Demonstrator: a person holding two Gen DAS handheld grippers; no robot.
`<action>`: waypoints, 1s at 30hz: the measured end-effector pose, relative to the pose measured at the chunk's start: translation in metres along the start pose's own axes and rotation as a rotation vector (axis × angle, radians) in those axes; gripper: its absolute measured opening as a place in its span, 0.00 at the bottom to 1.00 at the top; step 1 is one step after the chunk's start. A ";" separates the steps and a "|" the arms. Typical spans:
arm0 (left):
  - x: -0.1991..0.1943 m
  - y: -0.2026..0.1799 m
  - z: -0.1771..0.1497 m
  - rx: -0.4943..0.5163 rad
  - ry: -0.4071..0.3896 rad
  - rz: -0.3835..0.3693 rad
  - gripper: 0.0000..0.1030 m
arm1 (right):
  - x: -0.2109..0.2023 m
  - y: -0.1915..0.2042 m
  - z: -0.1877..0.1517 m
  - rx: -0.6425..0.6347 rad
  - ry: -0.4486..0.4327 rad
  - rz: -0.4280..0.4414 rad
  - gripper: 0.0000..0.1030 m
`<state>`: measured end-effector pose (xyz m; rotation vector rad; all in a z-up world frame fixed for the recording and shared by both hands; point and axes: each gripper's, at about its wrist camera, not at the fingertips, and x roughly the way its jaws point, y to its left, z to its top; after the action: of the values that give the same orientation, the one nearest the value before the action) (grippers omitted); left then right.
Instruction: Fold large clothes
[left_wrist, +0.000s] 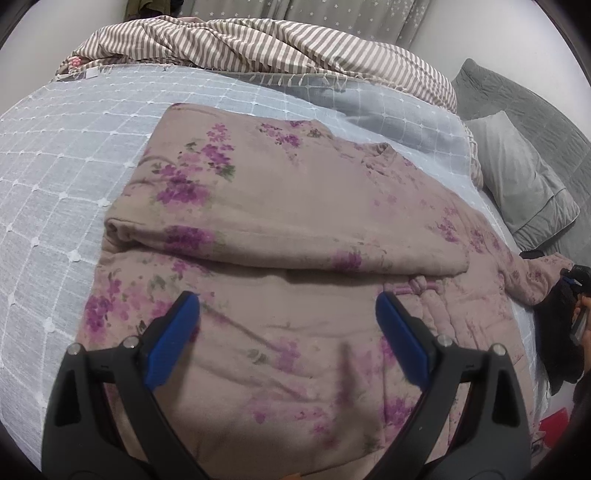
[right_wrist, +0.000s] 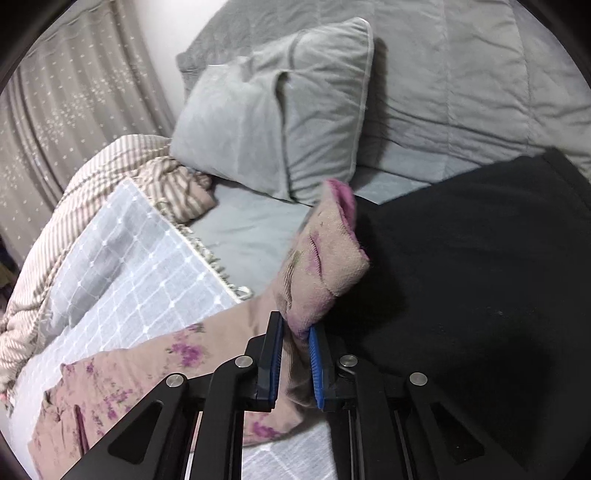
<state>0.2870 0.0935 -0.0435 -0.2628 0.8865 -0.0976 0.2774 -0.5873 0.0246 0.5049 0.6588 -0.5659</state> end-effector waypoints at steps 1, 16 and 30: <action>-0.001 0.001 0.000 -0.003 -0.001 -0.001 0.93 | -0.006 0.008 0.000 -0.012 -0.010 0.007 0.12; -0.009 0.012 0.006 -0.058 0.006 -0.059 0.93 | -0.117 0.211 -0.030 -0.384 -0.135 0.267 0.05; -0.013 0.016 0.009 -0.068 0.010 -0.069 0.93 | -0.079 0.235 -0.078 -0.431 0.076 0.432 0.65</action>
<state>0.2854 0.1131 -0.0331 -0.3566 0.8923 -0.1333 0.3406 -0.3422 0.0852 0.2497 0.6947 0.0079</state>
